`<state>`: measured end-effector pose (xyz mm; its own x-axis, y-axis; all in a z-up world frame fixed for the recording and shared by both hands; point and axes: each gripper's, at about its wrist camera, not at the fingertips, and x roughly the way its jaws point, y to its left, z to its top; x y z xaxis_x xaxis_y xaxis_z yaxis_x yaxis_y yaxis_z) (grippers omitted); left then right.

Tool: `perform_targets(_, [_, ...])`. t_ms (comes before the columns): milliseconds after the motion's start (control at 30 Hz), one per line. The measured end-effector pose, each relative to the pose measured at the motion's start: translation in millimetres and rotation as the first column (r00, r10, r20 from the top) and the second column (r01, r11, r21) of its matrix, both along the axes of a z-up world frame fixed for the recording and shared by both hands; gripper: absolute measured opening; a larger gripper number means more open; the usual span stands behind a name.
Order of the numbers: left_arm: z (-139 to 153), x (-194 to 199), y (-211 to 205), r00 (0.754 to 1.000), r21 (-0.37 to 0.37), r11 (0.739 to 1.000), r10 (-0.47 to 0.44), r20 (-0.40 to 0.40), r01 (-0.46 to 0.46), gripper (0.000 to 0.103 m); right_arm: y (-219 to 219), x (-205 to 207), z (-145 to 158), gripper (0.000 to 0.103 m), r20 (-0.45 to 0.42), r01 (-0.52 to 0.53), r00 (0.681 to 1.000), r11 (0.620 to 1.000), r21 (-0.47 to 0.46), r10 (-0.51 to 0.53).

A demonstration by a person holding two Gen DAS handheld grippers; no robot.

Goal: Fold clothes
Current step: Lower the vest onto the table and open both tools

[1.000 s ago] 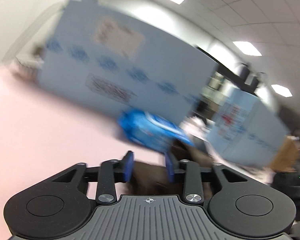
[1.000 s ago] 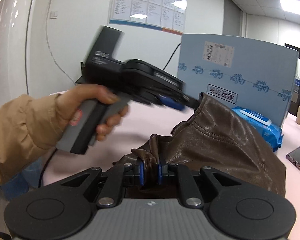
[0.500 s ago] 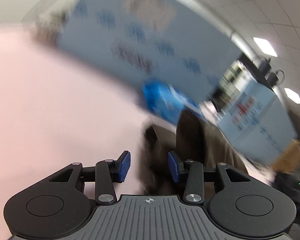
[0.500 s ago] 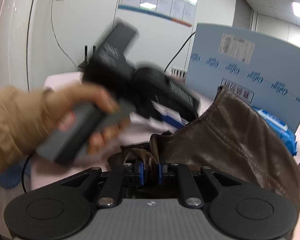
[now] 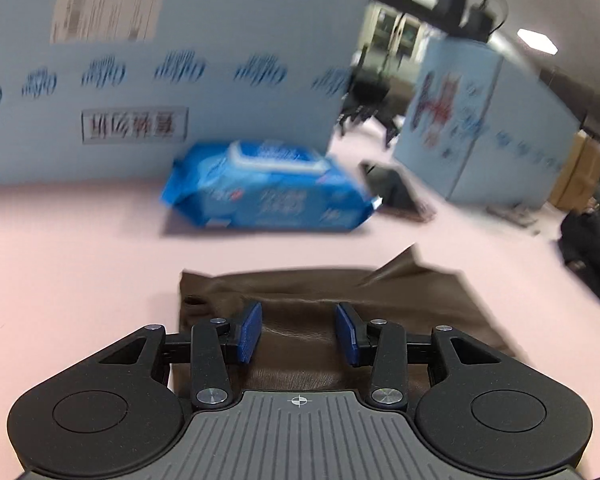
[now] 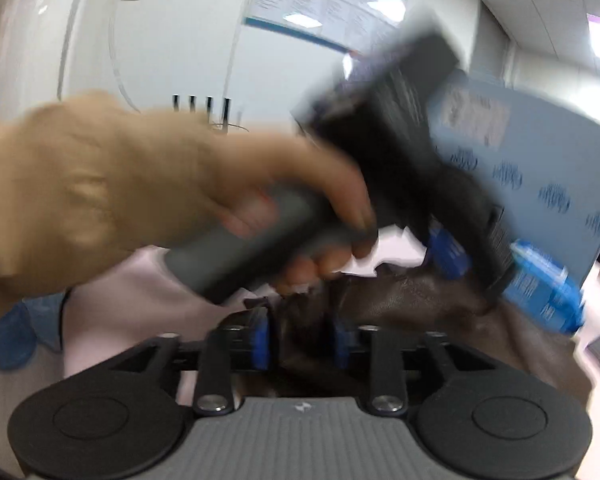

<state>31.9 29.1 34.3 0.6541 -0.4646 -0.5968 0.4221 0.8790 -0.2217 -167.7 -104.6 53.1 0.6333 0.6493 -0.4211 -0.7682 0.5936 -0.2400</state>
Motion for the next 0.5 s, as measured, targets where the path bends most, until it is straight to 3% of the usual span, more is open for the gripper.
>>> perform_targets(100, [-7,-1,8,0.999,-0.006,0.999,-0.036,0.014,0.036,0.039,-38,-12,12,0.062,-0.018,-0.024,1.0,0.998,0.051,0.025])
perform_targets(200, [-13,-2,12,0.996,-0.018,0.997,-0.07,0.061,0.071,0.039,-85,-1,25,0.059,-0.124,0.068,0.991,0.974,0.214,-0.041])
perform_targets(300, [-13,4,17,0.996,-0.078,0.994,-0.075,0.052,0.079,0.039,-108,24,31,0.038,-0.216,0.16,0.973,0.918,0.362,-0.084])
perform_targets(367, [2,3,23,0.998,-0.085,0.996,-0.027,0.053,0.032,0.038,-110,43,25,0.03,-0.261,0.216,0.958,0.897,0.386,-0.118])
perform_targets(433, [25,-10,30,0.992,-0.071,0.997,0.033,0.119,-0.025,0.039,-103,49,13,0.023,-0.304,0.215,0.947,0.908,0.36,-0.104])
perform_targets(500, [48,-27,36,0.983,-0.09,0.995,0.049,0.175,-0.034,0.039,-95,49,-1,0.023,-0.326,0.182,0.942,0.931,0.318,-0.073])
